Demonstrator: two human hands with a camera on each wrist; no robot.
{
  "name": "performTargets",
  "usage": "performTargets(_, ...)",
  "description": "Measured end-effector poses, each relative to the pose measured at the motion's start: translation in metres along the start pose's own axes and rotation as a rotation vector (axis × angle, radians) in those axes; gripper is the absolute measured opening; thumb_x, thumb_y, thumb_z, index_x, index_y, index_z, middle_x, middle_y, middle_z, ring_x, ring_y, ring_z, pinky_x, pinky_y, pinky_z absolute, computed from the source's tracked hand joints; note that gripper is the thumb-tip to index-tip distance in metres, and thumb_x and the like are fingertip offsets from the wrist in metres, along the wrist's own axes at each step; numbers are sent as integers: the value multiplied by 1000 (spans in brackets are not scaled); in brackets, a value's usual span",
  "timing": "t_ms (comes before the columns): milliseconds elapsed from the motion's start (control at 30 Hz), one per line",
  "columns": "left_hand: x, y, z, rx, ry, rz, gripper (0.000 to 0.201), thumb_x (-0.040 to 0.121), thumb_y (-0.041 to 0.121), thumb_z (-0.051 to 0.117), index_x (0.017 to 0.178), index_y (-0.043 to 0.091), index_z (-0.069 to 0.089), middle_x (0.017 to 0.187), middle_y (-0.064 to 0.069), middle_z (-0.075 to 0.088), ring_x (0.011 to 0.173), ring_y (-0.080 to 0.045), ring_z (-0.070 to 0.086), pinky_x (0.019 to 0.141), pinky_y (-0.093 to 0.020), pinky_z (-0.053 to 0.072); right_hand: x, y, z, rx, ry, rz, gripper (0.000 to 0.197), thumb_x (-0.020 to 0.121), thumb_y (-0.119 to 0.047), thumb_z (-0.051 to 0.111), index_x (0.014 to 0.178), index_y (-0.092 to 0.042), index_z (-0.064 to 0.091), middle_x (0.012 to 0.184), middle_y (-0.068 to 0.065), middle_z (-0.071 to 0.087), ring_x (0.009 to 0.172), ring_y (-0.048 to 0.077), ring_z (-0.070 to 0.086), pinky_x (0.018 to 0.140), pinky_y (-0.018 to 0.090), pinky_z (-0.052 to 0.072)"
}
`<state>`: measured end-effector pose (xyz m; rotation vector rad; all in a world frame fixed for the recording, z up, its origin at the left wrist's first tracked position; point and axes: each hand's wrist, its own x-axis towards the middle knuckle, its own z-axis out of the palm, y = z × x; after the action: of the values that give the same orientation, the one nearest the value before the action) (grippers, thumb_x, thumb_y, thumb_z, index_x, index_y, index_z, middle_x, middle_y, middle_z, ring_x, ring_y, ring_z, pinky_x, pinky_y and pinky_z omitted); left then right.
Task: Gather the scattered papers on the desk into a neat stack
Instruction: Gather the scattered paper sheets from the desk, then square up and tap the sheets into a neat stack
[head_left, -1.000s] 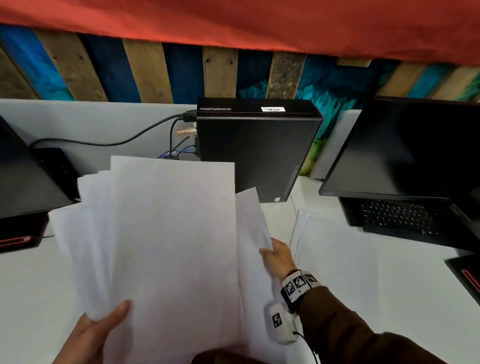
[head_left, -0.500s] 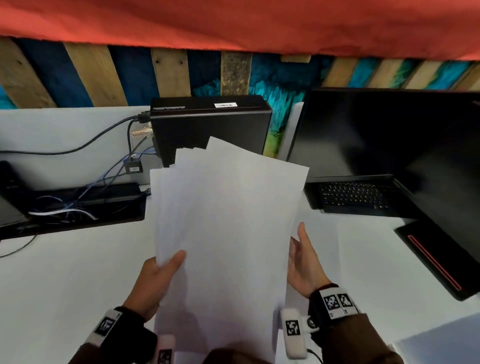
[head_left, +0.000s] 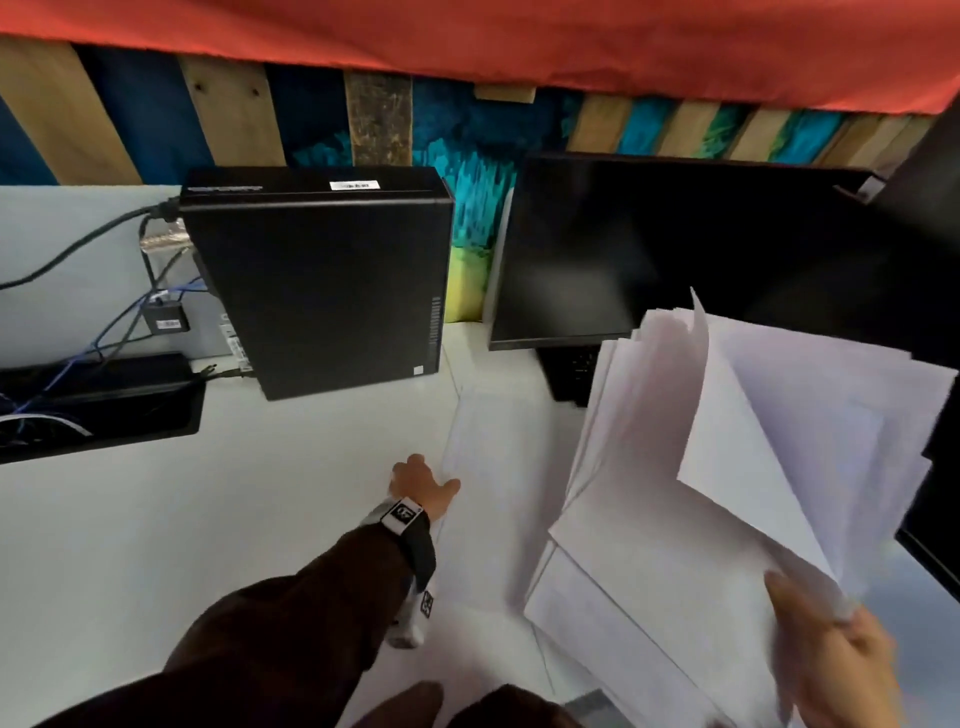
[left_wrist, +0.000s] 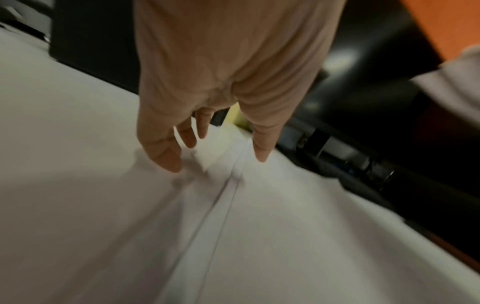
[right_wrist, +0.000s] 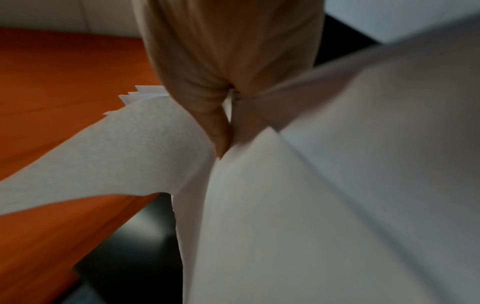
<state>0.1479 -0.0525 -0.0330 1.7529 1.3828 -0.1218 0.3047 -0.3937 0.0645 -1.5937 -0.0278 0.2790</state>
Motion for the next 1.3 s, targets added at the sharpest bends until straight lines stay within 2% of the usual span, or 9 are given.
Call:
performTargets(100, 14, 20, 23, 217, -8, -80, 92, 80, 54, 61, 144, 1, 20, 146, -16, 29, 134, -34, 32, 109, -40, 32, 1, -8, -34, 61, 55, 0, 36, 84, -9, 65, 119, -3, 63, 104, 13, 74, 97, 29, 71, 81, 44, 55)
performTargets(300, 41, 32, 47, 147, -118, -69, 94, 75, 34, 76, 146, 2, 24, 150, -16, 36, 138, -32, 37, 111, -40, 35, 10, -17, -52, 84, 52, 142, 22, 84, 5, 58, 79, -16, 65, 57, -13, 73, 46, -2, 65, 46, 9, 50)
performTargets(433, 32, 17, 45, -123, -184, 18, 55, 75, 24, 76, 124, 2, 60, 124, -19, 65, 112, -33, 62, 94, -34, 50, 20, 1, -32, 146, -86, 282, 32, 85, -8, 61, 114, -18, 67, 112, 9, 73, 98, 27, 71, 92, 49, 53)
performTargets(600, -27, 13, 2, -447, -254, 195, 27, 90, 5, 57, 115, -6, 62, 87, -12, 71, 70, -11, 71, 60, -19, 50, 24, 3, 37, 229, -328, 456, 39, 86, -3, 56, 125, -4, 59, 119, 18, 68, 107, 32, 67, 86, 48, 54)
performTargets(800, -86, 2, -79, -767, -527, 264, 21, 84, 2, 61, 94, 11, 76, 93, -10, 77, 83, -22, 74, 67, -29, 58, 12, -3, 112, 55, -550, 423, 46, 72, -24, 78, 114, -13, 62, 108, 7, 74, 106, 21, 67, 96, 37, 48)
performTargets(867, -93, -9, -93, -868, -524, 208, 27, 87, 7, 54, 80, 14, 79, 81, -8, 78, 71, -17, 74, 58, -24, 57, 7, 3, 131, 38, -608, 446, 80, 50, -37, 89, 120, -13, 60, 114, 11, 73, 109, 27, 67, 98, 43, 48)
performTargets(1033, -101, -45, -122, -1082, -429, 45, 61, 91, 59, 36, 103, 13, 75, 100, -13, 75, 83, -24, 74, 74, -36, 55, -14, 9, 178, -42, -783, 393, 44, 88, 0, 59, 126, -21, 52, 114, 7, 72, 102, 20, 70, 78, 32, 58)
performTargets(1167, -99, -74, -130, -863, -269, 201, 89, 45, 52, 88, 118, 6, 64, 118, -16, 70, 107, -30, 68, 84, -34, 58, -30, 1, 216, -121, -876, 174, 60, 85, 13, 53, 127, -30, 48, 119, 2, 69, 106, 19, 68, 82, 30, 57)
performTargets(1300, -97, -99, -150, -899, -107, 349, 88, 40, 47, 91, 115, 9, 66, 113, -12, 73, 104, -28, 69, 84, -36, 58, -38, -8, 244, -119, -938, 73, 67, 81, 13, 60, 132, -27, 44, 124, -2, 67, 113, 15, 64, 95, 33, 53)
